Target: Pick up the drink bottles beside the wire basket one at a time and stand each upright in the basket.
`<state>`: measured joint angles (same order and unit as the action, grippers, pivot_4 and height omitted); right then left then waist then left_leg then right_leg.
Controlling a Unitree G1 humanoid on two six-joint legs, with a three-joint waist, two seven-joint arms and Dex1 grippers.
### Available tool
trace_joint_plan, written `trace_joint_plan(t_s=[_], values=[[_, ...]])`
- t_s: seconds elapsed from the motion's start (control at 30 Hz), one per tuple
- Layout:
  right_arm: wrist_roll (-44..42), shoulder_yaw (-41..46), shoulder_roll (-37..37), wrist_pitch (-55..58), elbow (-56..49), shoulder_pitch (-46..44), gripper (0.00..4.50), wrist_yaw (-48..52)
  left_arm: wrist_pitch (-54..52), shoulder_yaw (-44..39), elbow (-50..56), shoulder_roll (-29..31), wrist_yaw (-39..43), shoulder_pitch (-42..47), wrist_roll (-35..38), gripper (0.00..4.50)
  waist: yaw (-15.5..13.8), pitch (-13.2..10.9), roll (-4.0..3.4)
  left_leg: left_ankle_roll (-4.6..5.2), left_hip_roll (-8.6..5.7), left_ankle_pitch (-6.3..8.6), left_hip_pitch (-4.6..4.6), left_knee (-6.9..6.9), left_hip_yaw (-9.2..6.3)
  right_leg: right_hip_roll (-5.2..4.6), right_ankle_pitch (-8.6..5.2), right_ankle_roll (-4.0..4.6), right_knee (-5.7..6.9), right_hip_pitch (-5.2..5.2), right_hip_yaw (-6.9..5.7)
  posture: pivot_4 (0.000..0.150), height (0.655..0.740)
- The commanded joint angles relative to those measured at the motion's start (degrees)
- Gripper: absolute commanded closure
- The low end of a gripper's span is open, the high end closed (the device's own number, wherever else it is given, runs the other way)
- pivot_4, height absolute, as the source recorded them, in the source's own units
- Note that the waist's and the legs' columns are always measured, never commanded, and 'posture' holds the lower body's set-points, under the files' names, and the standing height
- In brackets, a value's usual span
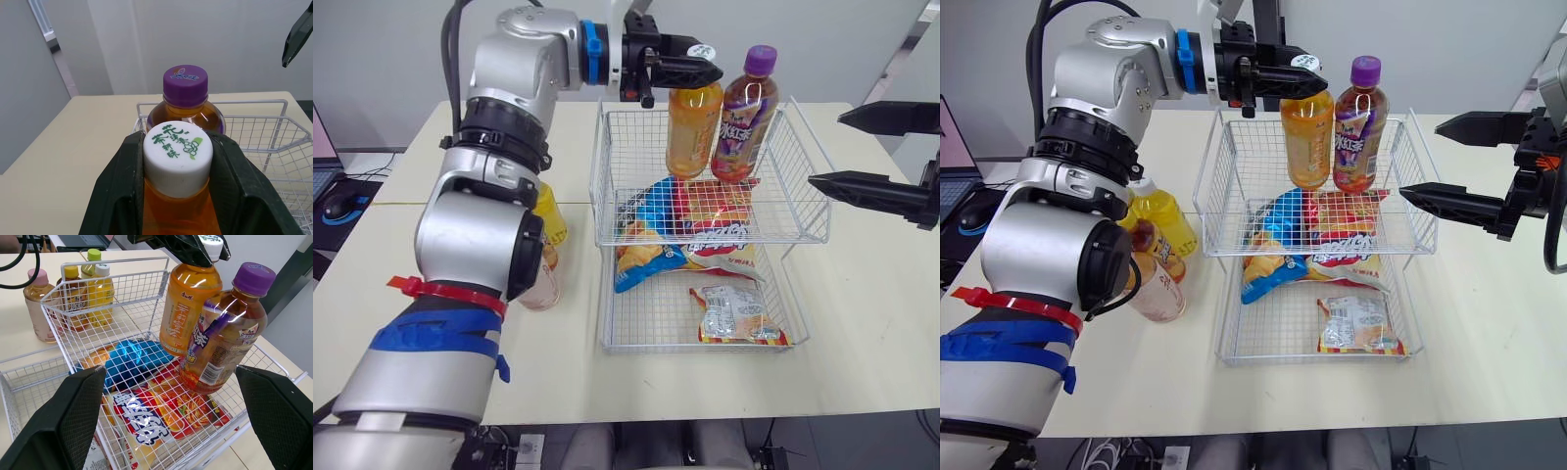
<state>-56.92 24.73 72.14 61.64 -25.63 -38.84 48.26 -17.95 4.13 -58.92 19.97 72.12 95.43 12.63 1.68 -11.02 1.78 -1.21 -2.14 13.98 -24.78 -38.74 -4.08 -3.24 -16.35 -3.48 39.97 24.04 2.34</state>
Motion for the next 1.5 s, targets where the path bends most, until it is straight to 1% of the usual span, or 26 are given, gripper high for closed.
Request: trace_joint_plan(t_s=[0.03, 0.3, 0.37, 0.43, 0.57, 0.63, 0.77, 0.93, 1.13, 1.4, 1.5], values=[[-0.5, 2.1, 1.4, -0.5, -0.4, -0.4, 0.0, -0.6, 2.0, -1.5, -2.5, -1.1, -2.2, 2.8, -1.0, 3.14, 0.0, 0.0, 0.0, 0.0, 0.0, 0.0, 0.0, 0.0, 0.0, 0.0, 0.0, 0.0, 0.0, 0.0, 0.0, 0.15, 0.74], [-0.7, 2.2, 1.5, -0.9, -0.4, 0.1, 0.0, -1.2, -0.3, -3.1, -5.6, -2.0, -2.4, 4.3, -1.6, 3.14, 0.0, 0.0, 0.0, 0.0, -0.01, 0.0, 0.0, 0.0, -0.01, 0.0, 0.0, -0.01, 0.01, 0.0, 0.0, 0.15, 0.74], [-0.7, 2.2, 1.4, -1.0, -0.4, 0.1, 0.0, -1.2, -0.2, -3.3, -5.8, -1.8, -2.5, 4.6, -2.0, 2.4, 0.0, 0.0, 0.0, 0.0, -0.01, 0.0, 0.0, -0.01, 0.0, 0.0, 0.0, -0.01, 0.01, 0.0, 0.0, 0.15, 0.74], [-0.6, 2.1, 1.3, -1.2, -0.4, 0.2, 0.0, -1.2, -0.4, -3.6, -5.8, -1.4, -2.1, 4.9, -2.1, 1.89, 0.0, 0.0, 0.0, 0.0, -0.01, 0.0, 0.0, 0.0, 0.0, 0.0, 0.0, -0.01, 0.01, 0.0, 0.0, 0.15, 0.74], [-0.4, 1.8, 1.1, -1.7, -0.3, 0.1, 0.0, -1.2, -0.4, -4.2, -5.8, -0.1, -1.5, 5.6, -2.2, 0.59, 0.0, 0.0, 0.0, 0.0, -0.01, 0.0, 0.0, 0.0, -0.01, 0.0, 0.0, -0.01, 0.01, 0.01, 0.0, 0.15, 0.74], [-0.3, 1.7, 1.1, -1.9, -0.2, 0.2, 0.0, -1.2, -0.1, -4.2, -5.3, 0.8, -0.9, 5.7, -2.4, 0.02, 0.1, 0.0, 0.0, 0.0, 0.0, 0.0, 0.0, 0.0, -0.01, 0.01, 0.0, -0.01, 0.01, 0.01, 0.0, 0.15, 0.74], [0.1, 1.8, 1.2, -2.5, -0.2, 0.7, 0.0, -1.0, -0.7, -4.6, -3.6, 2.7, 0.5, 6.1, -2.3, 0.02, 0.1, 0.0, 0.0, 0.0, 0.0, 0.0, 0.0, 0.0, -0.01, 0.01, 0.0, -0.01, 0.02, 0.01, 0.0, 0.15, 0.74], [0.5, 1.6, 1.2, -3.3, 0.0, 1.1, 0.0, -0.9, -1.6, -6.3, -1.1, 4.9, -0.8, 6.3, -1.6, 0.02, 0.1, 0.0, 0.0, 0.0, 0.0, 0.0, -0.01, 0.0, -0.02, 0.01, 0.0, -0.01, 0.01, 0.01, 0.0, 0.15, 0.74], [0.8, 0.7, 1.0, -4.5, 0.4, 1.1, 0.0, -0.9, -3.8, -7.1, 4.9, 7.5, -0.2, 4.7, -1.0, 0.02, 0.1, 0.0, 0.0, 0.0, 0.0, 0.0, -0.01, 0.0, -0.01, 0.01, -0.01, -0.01, 0.01, 0.01, 0.0, 0.15, 0.74], [1.2, -0.6, 0.7, -5.9, 0.8, 0.3, 0.0, -0.6, -10.3, -8.6, 17.7, 11.7, -1.1, -0.5, 1.9, 0.02, 0.1, 0.0, -0.01, -0.01, 0.03, 0.0, 0.0, -0.02, -0.02, 0.01, -0.01, -0.01, 0.04, 0.02, 0.0, 0.15, 0.74], [1.3, -1.1, 0.5, -6.5, 0.8, 0.1, 0.0, -0.4, -14.6, -8.9, 25.9, 14.3, -0.1, -3.8, 4.2, 0.02, 0.2, 0.0, -0.01, -0.01, 0.03, 0.0, -0.01, -0.02, -0.02, 0.01, -0.01, -0.01, 0.04, 0.02, 0.01, 0.15, 0.74]])
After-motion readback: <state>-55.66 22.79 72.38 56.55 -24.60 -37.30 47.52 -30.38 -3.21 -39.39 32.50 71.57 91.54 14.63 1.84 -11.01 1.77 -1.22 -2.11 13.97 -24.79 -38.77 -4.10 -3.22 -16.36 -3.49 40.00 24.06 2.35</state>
